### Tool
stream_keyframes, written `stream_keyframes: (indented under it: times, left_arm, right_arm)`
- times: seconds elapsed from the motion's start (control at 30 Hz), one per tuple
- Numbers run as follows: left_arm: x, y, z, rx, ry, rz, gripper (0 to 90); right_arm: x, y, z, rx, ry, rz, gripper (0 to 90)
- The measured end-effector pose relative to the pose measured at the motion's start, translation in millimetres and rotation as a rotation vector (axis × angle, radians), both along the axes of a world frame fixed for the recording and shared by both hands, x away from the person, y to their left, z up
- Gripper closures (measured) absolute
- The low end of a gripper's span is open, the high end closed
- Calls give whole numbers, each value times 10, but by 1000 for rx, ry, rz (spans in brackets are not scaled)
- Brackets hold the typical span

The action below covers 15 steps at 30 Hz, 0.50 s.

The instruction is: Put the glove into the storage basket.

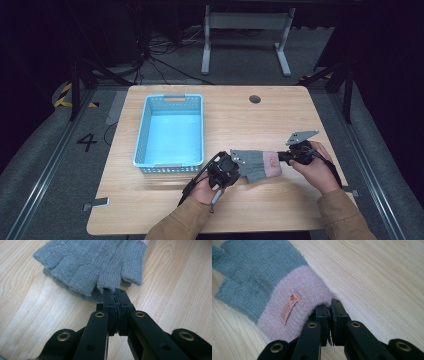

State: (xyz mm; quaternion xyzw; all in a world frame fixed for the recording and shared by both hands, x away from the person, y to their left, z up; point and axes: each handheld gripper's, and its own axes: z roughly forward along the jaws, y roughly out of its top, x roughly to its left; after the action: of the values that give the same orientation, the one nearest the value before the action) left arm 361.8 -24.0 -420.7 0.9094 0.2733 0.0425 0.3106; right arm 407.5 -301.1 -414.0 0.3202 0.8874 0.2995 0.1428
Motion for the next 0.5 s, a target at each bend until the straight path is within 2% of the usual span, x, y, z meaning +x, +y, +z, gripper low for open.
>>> stream_keyframes:
  times: [0.13,0.5]
  left_arm:
    - [23,-8,-42,10,9,4,886]
    - [78,-30,-148,34,21,17,879]
  right_arm:
    - [34,0,-31,5,2,-7,867]
    - [61,50,-135,-23,-18,-19,857]
